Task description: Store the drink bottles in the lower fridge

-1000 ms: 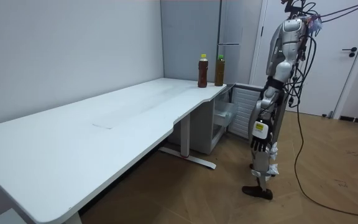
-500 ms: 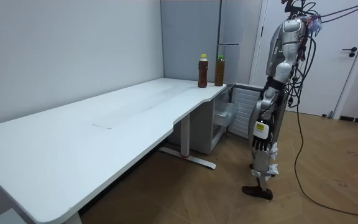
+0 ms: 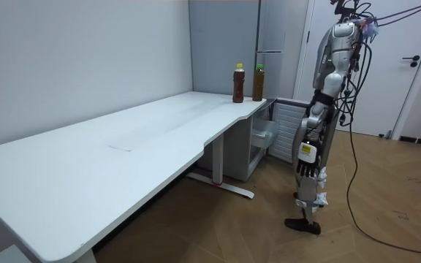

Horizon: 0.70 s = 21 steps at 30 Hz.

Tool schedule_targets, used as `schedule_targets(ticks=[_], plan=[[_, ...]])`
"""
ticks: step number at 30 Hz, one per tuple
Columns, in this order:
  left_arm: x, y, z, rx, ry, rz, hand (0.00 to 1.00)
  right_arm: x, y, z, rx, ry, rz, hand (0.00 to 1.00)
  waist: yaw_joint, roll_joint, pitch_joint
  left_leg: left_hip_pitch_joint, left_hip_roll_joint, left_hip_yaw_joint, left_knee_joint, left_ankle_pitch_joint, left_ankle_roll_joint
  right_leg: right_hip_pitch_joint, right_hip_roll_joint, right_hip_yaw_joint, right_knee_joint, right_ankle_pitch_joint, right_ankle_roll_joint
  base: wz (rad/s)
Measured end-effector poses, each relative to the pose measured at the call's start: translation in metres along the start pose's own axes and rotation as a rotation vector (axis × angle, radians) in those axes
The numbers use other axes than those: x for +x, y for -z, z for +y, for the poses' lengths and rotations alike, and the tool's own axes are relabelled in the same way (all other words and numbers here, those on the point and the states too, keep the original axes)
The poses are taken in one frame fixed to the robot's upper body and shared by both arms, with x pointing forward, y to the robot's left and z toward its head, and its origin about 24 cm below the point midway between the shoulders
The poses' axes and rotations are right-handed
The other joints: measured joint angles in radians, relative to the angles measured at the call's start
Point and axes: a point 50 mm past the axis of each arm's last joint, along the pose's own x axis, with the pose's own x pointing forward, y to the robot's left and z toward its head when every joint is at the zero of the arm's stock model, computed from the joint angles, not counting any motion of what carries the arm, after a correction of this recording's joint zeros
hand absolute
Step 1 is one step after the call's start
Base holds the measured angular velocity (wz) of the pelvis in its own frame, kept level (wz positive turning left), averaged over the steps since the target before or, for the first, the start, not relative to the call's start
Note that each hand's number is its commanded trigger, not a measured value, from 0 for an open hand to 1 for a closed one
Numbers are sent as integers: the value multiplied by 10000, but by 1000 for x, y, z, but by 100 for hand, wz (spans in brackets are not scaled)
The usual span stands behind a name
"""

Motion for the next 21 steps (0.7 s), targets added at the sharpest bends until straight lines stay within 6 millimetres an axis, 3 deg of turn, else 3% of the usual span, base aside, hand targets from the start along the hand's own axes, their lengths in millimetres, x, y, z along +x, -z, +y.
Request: schedule_targets(ticks=[14, 21], plan=[[0, 2, 0, -407, -325, 92, 0, 0, -2, -1, 31, 191, -59, 0, 33, -3, -6, -13, -1, -42, 61, 0, -2, 45, -1, -46, 17, -2, -4, 0], [0, 14, 2, -3083, -490, 62, 0, 0, 3, -1, 561, 138, -5, 0, 56, 17, -5, 10, 6, -139, 168, -3, -4, 160, -7, -170, -5, -13, -19, 4]])
